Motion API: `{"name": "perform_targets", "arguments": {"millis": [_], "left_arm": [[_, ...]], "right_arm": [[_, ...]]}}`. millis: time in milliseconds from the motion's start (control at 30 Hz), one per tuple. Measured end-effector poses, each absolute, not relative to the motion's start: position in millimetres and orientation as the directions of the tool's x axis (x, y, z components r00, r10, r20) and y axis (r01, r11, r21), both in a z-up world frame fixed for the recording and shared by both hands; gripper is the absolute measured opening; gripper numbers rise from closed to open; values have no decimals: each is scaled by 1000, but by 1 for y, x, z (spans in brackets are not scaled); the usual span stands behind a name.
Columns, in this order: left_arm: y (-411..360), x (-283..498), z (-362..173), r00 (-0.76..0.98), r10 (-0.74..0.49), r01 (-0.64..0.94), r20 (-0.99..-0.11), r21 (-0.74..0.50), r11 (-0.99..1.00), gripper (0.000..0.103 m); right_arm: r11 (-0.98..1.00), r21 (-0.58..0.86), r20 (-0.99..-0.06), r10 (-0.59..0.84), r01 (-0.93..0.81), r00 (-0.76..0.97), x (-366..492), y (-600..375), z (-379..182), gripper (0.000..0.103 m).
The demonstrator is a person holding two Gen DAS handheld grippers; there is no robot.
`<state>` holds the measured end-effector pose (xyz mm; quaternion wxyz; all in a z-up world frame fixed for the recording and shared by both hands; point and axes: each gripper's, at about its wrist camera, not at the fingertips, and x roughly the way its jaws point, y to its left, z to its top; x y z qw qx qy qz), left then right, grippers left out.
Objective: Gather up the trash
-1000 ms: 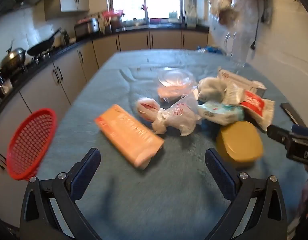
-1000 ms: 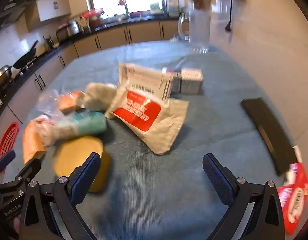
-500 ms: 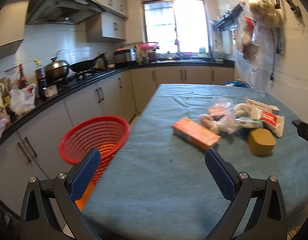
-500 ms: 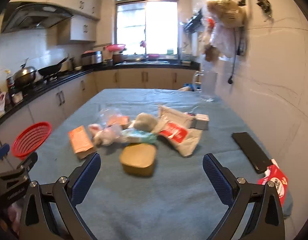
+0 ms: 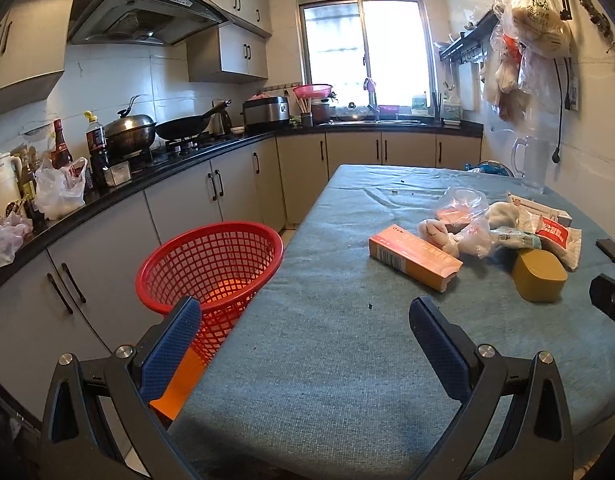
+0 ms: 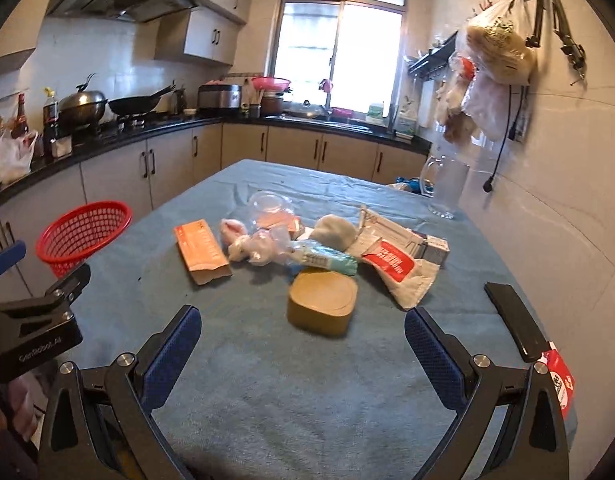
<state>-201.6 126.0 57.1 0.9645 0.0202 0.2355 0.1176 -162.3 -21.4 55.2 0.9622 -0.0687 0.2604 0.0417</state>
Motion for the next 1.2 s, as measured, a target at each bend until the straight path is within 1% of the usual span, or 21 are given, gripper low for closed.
{"name": "perform_targets", "arguments": {"millis": [367, 700, 1200], "left_arm": [[128, -204, 50, 857, 241, -220, -456, 100, 970, 103], [125, -202, 48, 859, 235, -211, -454, 105, 972, 103], [119, -200, 46, 861, 231, -201, -453, 113, 973, 103]], "right_arm": [[990, -93, -474, 52, -109, 879, -168, -23, 57, 103], [991, -78, -472, 58, -107, 880, -170, -25, 57, 103], [993, -57, -503, 62, -105, 862, -160, -32, 49, 103]]}}
